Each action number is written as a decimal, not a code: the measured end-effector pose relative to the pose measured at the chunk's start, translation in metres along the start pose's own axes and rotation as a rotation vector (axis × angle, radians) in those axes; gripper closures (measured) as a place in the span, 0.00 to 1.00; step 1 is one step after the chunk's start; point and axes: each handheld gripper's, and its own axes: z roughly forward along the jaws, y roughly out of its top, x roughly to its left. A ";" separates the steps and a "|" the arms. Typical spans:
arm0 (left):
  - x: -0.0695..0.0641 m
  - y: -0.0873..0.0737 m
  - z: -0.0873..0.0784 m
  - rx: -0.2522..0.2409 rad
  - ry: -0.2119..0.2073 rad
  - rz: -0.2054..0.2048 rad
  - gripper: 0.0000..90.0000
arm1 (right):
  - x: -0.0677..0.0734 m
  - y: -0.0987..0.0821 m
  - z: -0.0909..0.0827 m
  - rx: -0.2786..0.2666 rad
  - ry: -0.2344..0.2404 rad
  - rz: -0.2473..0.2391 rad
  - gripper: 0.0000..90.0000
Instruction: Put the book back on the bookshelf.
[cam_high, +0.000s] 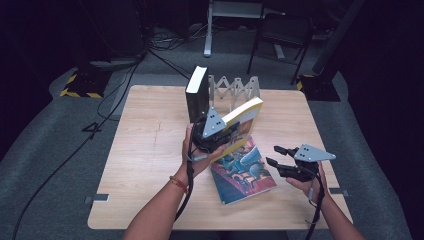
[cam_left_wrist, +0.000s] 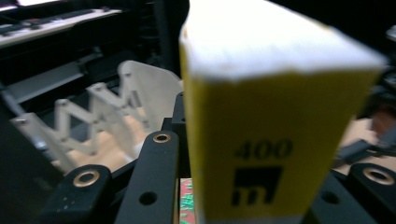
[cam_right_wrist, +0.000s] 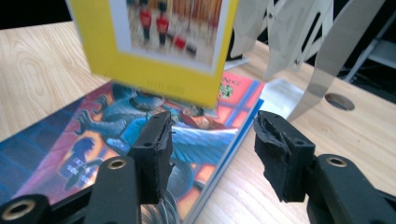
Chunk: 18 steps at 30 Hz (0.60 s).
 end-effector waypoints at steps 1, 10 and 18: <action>0.004 0.001 0.000 0.002 0.029 0.002 0.83 | 0.000 -0.001 0.001 0.006 0.004 0.006 0.52; 0.040 0.005 -0.005 0.019 0.199 -0.021 0.83 | 0.013 -0.002 0.014 0.065 0.066 -0.041 0.51; 0.060 0.009 -0.012 0.037 0.324 -0.062 0.83 | 0.013 -0.005 0.016 0.084 0.066 -0.041 0.51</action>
